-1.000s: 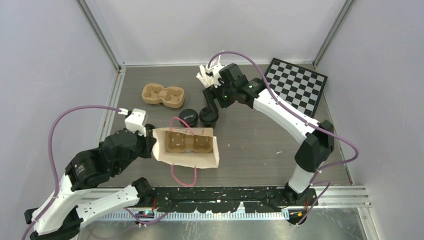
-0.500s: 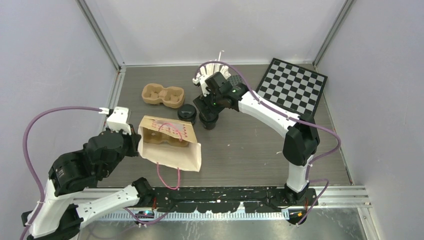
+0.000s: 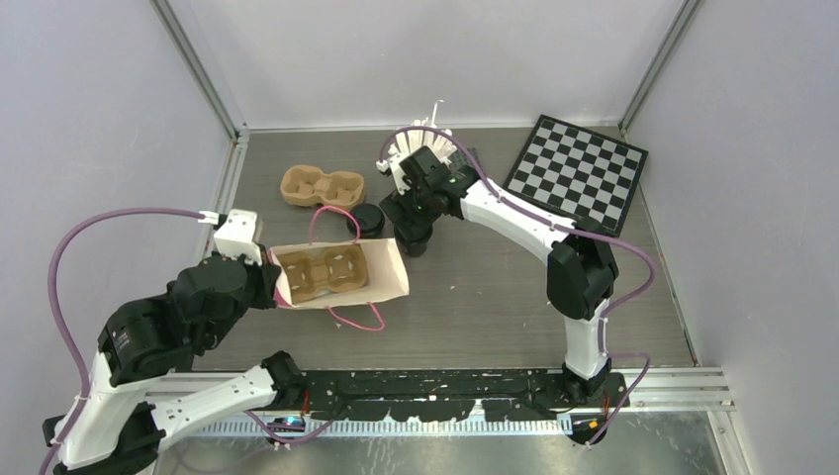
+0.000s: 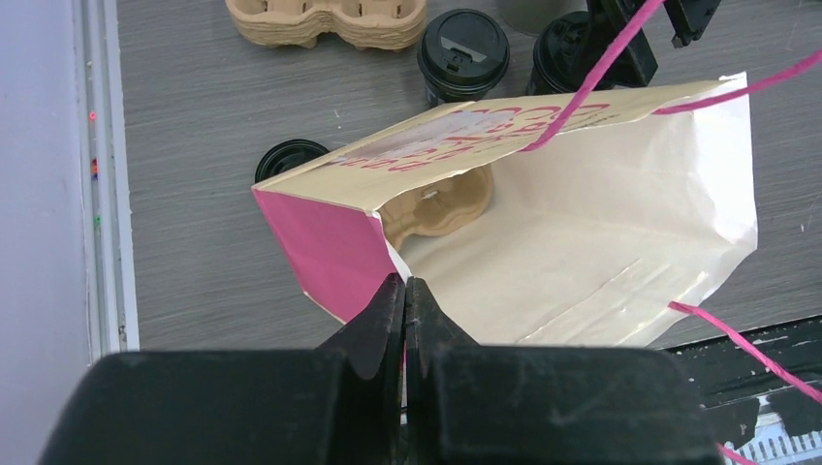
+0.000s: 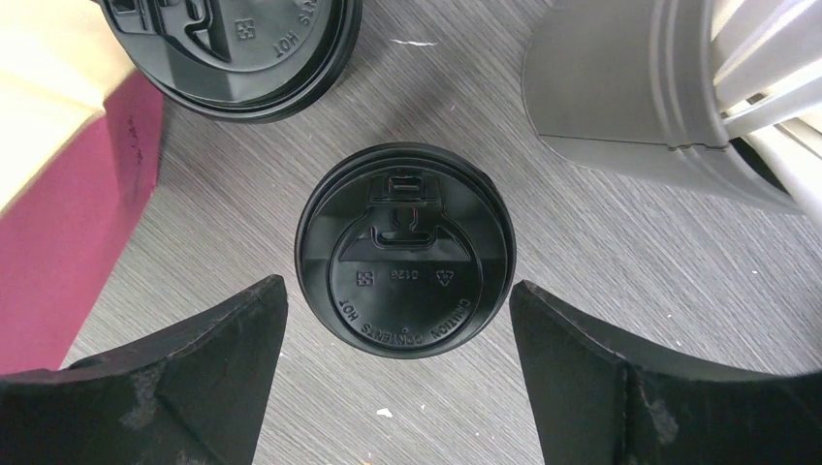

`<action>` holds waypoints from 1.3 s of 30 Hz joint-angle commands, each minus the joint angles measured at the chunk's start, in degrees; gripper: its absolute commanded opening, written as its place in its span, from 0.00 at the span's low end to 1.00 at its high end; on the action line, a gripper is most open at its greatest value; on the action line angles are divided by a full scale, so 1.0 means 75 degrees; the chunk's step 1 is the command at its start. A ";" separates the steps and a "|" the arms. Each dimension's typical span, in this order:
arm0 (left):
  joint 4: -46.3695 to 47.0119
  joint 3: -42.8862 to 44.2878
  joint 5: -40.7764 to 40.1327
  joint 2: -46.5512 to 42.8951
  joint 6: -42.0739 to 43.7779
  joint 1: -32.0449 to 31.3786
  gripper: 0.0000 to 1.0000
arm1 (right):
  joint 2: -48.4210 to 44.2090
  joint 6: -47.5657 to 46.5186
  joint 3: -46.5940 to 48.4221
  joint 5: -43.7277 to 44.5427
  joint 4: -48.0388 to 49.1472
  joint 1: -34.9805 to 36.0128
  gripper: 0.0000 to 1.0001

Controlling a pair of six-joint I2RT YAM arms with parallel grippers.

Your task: Pack the takeout coffee

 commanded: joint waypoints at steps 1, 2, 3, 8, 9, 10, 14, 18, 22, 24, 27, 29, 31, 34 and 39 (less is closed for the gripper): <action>0.0258 0.0205 -0.0088 -0.0098 -0.0129 0.0028 0.00 | 0.0049 -0.0147 0.0418 0.0098 0.0139 -0.0019 0.89; 0.0246 0.0203 -0.0088 -0.0098 -0.0130 0.0028 0.00 | 0.0095 -0.0157 0.0482 0.0092 0.0095 -0.0010 0.89; 0.0255 0.0207 -0.0083 -0.0092 -0.0121 0.0028 0.00 | 0.0138 -0.0159 0.0518 0.0097 0.0070 -0.0013 0.89; 0.0234 0.0236 -0.0065 -0.0116 -0.0114 0.0028 0.00 | 0.0268 -0.0149 0.0581 0.0098 0.0027 -0.0009 0.89; 0.0232 0.0240 -0.0065 -0.0121 -0.0100 0.0028 0.00 | 0.0284 -0.0137 0.0593 0.0098 0.0025 -0.0014 0.88; 0.0233 0.0247 -0.0065 -0.0132 -0.0094 0.0028 0.00 | 0.0309 -0.0130 0.0604 0.0098 0.0010 -0.0017 0.88; 0.0226 0.0229 -0.0077 -0.0171 -0.0069 0.0028 0.00 | 0.0350 -0.0101 0.0614 0.0336 -0.0026 -0.0006 0.87; 0.0255 0.0203 -0.0036 -0.0199 -0.0048 0.0028 0.00 | 0.0385 -0.0103 0.0581 0.0441 -0.0108 0.0048 0.87; 0.0269 0.0208 -0.0021 -0.0207 0.0045 0.0029 0.00 | 0.0419 -0.0073 0.0528 0.0565 -0.0141 0.0095 0.85; 0.0278 0.0194 -0.0018 -0.0196 0.0089 0.0028 0.00 | 0.0428 -0.0038 0.0505 0.0600 -0.0143 0.0092 0.83; 0.0320 0.0180 0.0030 -0.0201 0.0108 0.0028 0.00 | 0.0442 0.0003 0.0478 0.0624 -0.0188 0.0094 0.79; 0.0349 0.0159 0.0088 -0.0215 0.0103 0.0028 0.00 | 0.0446 0.0028 0.0456 0.0621 -0.0248 0.0088 0.77; 0.0373 0.0145 0.0136 -0.0207 0.0088 0.0028 0.00 | 0.0423 0.0042 0.0411 0.0589 -0.0267 0.0088 0.74; 0.0418 0.0152 0.0185 -0.0192 0.0013 0.0028 0.00 | 0.0314 0.0078 0.0338 0.0540 -0.0289 0.0088 0.69; 0.0594 0.0138 0.0338 -0.0192 -0.0204 0.0028 0.00 | 0.0136 0.0051 0.0320 0.0681 -0.0459 0.0090 0.73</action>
